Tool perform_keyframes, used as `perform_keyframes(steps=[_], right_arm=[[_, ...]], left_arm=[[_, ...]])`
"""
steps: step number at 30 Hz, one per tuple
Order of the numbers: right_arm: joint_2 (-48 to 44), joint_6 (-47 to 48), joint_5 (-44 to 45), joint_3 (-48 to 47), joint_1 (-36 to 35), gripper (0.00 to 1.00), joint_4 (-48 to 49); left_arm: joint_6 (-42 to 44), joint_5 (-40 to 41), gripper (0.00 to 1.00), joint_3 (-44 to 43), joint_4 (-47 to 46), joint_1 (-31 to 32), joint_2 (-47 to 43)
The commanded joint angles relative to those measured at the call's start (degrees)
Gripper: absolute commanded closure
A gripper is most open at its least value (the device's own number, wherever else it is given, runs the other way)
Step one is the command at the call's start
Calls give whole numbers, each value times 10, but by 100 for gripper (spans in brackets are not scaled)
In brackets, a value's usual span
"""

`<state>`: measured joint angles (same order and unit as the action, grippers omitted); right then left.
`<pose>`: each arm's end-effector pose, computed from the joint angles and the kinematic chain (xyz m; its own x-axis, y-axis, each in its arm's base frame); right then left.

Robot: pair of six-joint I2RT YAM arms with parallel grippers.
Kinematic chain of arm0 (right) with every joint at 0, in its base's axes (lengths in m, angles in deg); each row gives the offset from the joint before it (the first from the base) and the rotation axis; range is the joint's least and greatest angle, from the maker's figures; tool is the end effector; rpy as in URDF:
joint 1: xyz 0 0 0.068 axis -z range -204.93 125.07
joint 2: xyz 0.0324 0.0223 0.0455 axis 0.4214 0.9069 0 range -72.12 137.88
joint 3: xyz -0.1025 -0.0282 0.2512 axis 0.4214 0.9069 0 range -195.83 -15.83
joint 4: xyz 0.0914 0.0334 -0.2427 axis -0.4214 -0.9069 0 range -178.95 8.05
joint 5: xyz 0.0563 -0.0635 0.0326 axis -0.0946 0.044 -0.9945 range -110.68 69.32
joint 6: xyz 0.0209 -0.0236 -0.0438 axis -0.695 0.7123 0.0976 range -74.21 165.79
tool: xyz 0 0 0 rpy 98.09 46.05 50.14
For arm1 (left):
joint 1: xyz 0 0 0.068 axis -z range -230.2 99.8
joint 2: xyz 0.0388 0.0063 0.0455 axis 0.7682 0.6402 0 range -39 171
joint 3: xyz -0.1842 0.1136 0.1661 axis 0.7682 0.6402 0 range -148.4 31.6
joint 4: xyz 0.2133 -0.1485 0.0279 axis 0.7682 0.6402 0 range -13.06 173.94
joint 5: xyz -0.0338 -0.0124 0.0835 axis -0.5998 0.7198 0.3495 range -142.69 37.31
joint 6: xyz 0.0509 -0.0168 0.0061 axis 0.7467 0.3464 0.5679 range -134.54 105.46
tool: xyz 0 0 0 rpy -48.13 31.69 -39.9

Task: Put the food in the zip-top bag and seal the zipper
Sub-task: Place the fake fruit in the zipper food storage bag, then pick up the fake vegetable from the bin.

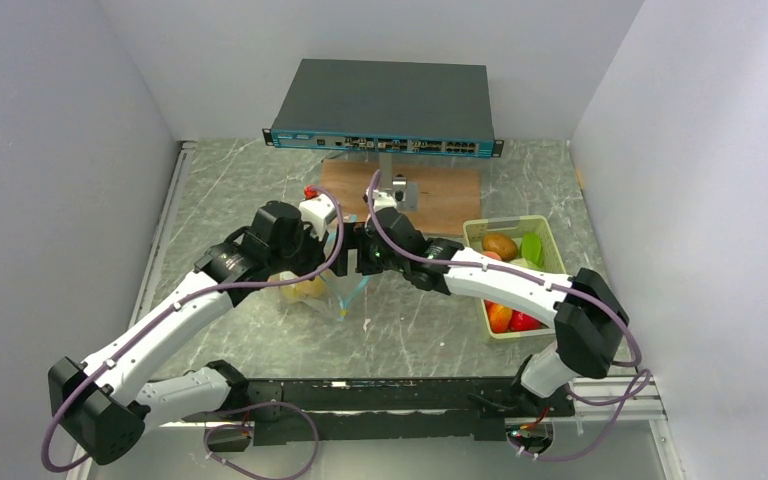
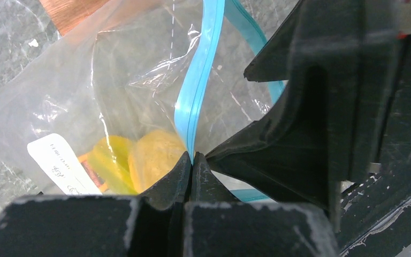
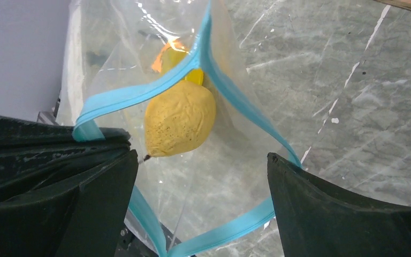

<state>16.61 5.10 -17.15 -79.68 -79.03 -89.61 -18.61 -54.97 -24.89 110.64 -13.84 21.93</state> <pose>0.2093 0.2855 0.2699 -0.7464 0.0785 -0.6609 -0.3846 0.7596 0.5245 0.1818 -0.1356 0.3174 -0.5400 0.3092 -0.7828 0.5806 0.8102 -0.0805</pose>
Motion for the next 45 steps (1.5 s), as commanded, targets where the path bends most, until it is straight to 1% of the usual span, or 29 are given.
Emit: perform_keyframes(steps=[1, 6, 11, 13, 15, 17, 18, 21, 25, 28, 33, 36, 38, 42, 45], right_arm=[[-44, 31, 7, -22, -2, 9, -10], [-94, 65, 22, -16, -2, 11, -47], [-162, 113, 72, -5, -2, 11, -104], [-200, 134, 126, 15, -2, 12, -114], [-247, 143, 201, 40, -1, 12, -122], [-280, 149, 260, 66, 2, 12, -125], [-292, 145, 288, 76, 5, 10, -130], [-313, 106, 355, 94, 27, 9, -175], [-330, 41, 416, 111, 61, 6, -224], [-341, 14, 398, 136, 124, 2, -237], [-335, -4, 305, 186, 267, 1, -222], [-328, -39, 295, 192, 336, 1, -248], [-332, -57, 289, 199, 367, 1, -257], [-338, -62, 274, 221, 419, 1, -257], [-334, -62, 244, 231, 463, 1, -268]], left_arm=[[1, -2, 100, -9, -13, 2, 5], [0, 7, 100, -10, -11, 2, 7], [0, 7, 100, -17, 0, 3, 22], [1, 15, 100, -18, 3, 3, 23], [0, 18, 100, -15, 2, 2, 22], [1, 8, 100, -17, -1, 2, 21], [0, 3, 100, -18, 1, 3, 21], [0, 4, 100, -17, 0, 3, 17], [0, 2, 100, -17, -2, 3, 18], [0, 0, 100, -20, 4, 4, 17], [0, 3, 100, -17, -1, 5, 12], [0, 10, 100, -17, 2, 9, 14], [0, 12, 100, -16, -1, 10, 16], [1, 13, 100, -23, 11, 19, 25], [2, 21, 100, -16, 3, 22, 20]])
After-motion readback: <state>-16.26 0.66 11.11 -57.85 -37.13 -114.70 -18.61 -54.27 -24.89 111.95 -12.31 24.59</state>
